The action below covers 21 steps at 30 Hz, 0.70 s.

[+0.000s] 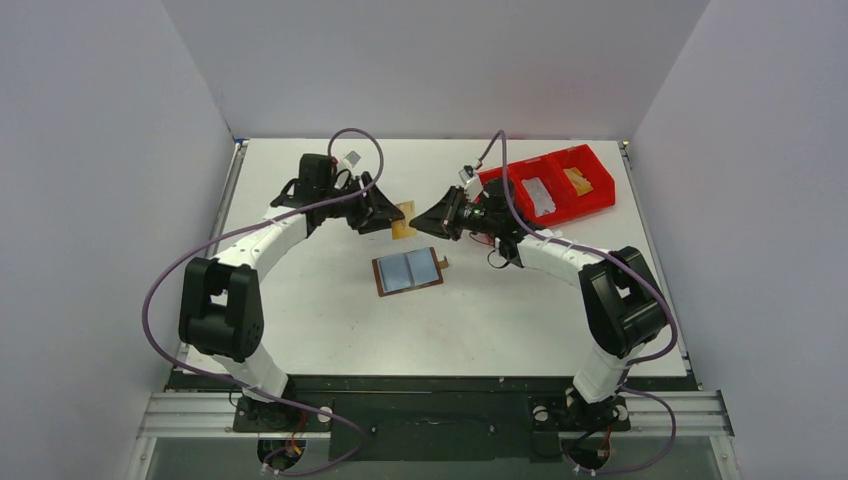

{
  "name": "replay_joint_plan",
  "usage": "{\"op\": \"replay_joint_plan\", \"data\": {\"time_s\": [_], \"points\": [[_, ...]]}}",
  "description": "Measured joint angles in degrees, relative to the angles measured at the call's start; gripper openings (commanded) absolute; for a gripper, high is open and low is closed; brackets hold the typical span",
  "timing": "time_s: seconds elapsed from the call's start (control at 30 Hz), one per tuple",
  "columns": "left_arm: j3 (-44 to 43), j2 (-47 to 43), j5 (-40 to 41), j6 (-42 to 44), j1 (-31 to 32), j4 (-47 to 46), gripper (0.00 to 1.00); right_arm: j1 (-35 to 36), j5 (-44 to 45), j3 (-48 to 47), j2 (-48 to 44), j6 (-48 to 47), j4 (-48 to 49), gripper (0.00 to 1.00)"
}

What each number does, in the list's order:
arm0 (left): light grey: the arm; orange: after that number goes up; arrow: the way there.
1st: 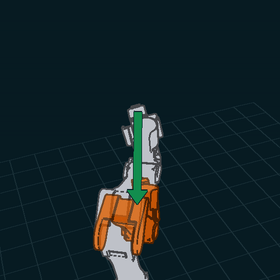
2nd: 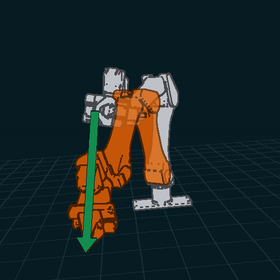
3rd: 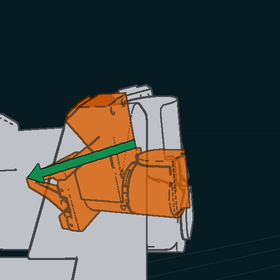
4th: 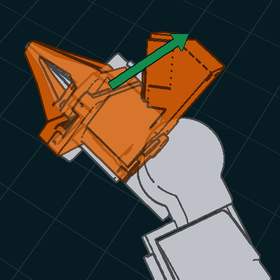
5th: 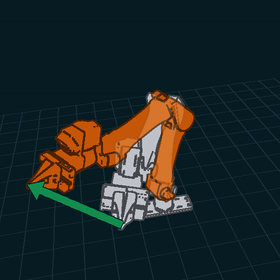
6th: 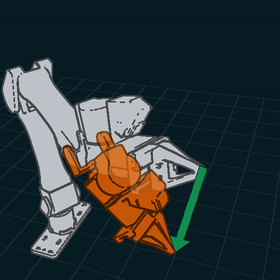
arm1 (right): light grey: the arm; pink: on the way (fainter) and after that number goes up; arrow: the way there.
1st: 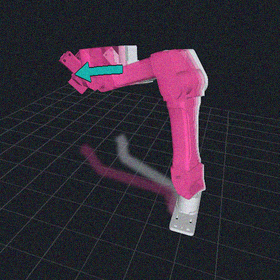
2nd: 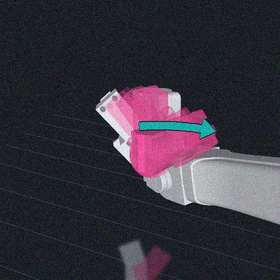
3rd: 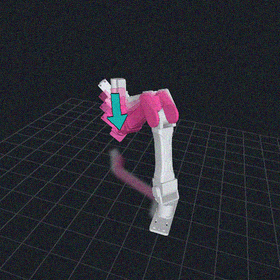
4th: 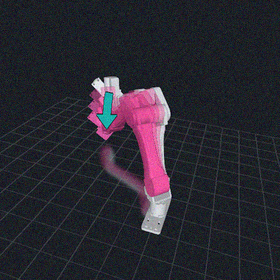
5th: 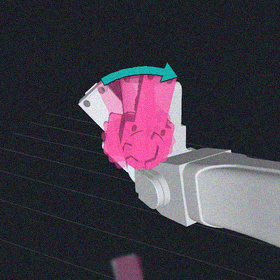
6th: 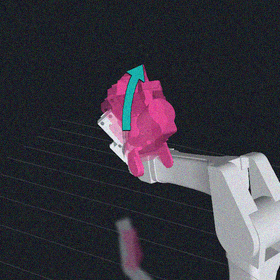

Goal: Take the credit cards out of the card holder
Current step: Place the credit card in the storage box.

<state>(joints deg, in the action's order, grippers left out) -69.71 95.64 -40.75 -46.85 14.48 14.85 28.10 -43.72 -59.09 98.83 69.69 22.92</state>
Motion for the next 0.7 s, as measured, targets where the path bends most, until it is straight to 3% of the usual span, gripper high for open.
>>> {"op": "replay_joint_plan", "data": {"time_s": [0.1,0.17,0.2,0.23,0.3,0.4,0.6,0.7], "points": [[0.4,0.0,-2.1,-1.9,-0.4,-2.9,0.35,0.0,-0.8,0.0,0.0,1.8,2.1,0.0],[1.2,0.0,-3.5,-3.7,-0.5,-5.7,0.21,0.0,-1.2,0.0,0.1,2.8,3.2,0.0],[1.9,0.0,-4.3,-4.8,-0.6,-7.4,0.05,0.0,-1.4,0.0,0.2,3.1,3.6,0.0],[2.6,0.0,-5.0,-5.9,-0.6,-9.1,0.01,0.1,-1.6,0.0,0.3,3.3,3.6,0.0],[3.6,0.0,-6.2,-8.3,-1.0,-12.5,0.0,0.1,-1.7,0.1,0.5,3.5,3.2,0.2],[4.9,0.0,-7.8,-11.2,-1.2,-17.3,0.0,0.2,-1.7,0.3,1.3,4.2,3.7,0.29],[8.8,0.0,-8.9,-16.2,-1.4,-23.2,0.0,1.3,-1.6,0.4,1.4,4.9,4.6,0.27],[10.0,0.0,-9.0,-18.3,-1.5,-26.2,0.0,1.6,-1.3,1.0,1.4,6.1,6.2,0.19]]}}
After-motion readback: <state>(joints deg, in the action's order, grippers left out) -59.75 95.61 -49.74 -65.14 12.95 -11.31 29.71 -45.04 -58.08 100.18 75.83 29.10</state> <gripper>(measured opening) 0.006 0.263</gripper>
